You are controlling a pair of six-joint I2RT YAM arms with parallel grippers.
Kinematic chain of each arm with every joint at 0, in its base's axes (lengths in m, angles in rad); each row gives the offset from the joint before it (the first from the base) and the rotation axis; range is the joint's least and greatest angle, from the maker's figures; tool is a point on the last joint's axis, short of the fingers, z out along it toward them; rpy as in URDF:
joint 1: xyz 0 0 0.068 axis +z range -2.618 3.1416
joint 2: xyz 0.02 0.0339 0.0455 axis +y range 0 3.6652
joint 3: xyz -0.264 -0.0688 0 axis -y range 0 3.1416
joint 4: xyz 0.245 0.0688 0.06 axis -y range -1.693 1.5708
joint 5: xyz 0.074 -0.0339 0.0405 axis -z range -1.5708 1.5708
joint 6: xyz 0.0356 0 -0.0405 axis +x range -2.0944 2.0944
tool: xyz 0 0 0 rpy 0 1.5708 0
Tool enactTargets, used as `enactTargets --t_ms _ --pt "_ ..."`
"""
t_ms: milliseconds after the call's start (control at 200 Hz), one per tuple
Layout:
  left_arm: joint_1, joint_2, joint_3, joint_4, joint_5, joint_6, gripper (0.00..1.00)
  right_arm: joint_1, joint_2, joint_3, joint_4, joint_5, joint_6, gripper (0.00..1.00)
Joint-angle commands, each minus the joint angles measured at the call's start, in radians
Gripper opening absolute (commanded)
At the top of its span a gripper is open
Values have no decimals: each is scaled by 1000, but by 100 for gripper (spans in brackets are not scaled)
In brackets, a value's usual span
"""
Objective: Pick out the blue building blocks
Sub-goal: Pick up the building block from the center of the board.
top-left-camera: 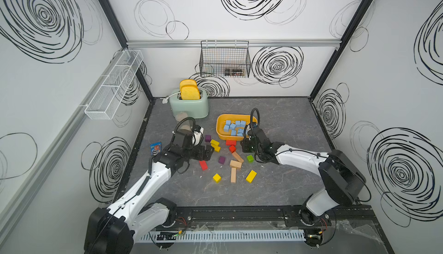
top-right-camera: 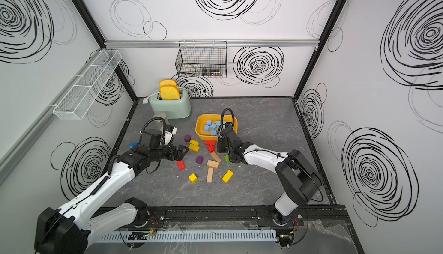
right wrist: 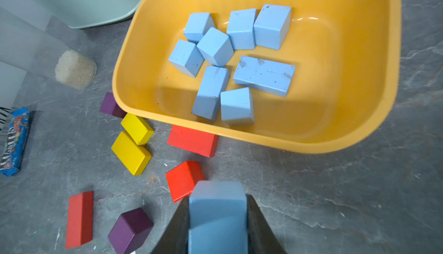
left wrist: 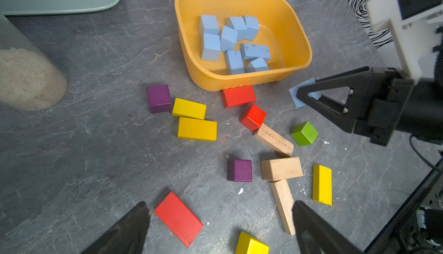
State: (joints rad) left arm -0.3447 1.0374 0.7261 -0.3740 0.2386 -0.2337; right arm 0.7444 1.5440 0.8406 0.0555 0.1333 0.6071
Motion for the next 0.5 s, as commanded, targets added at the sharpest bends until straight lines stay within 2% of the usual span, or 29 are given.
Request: enactTargets --t_ms 0,80,310,400,495 --pt "8 -5 45 -20 -4 11 96 3 -86 -24 43 -29 -30 10" --pt "9 7 77 -39 -14 28 96 1 -142 -18 26 -58 -55 0" --pt "9 49 159 -39 -17 42 96 -24 -249 15 -13 -110 -117 0" --pt "9 74 199 -38 -15 46 96 -40 -268 19 6 -135 -164 0" --pt "8 103 245 -36 -9 54 96 -78 -261 80 -54 -171 -196 0"
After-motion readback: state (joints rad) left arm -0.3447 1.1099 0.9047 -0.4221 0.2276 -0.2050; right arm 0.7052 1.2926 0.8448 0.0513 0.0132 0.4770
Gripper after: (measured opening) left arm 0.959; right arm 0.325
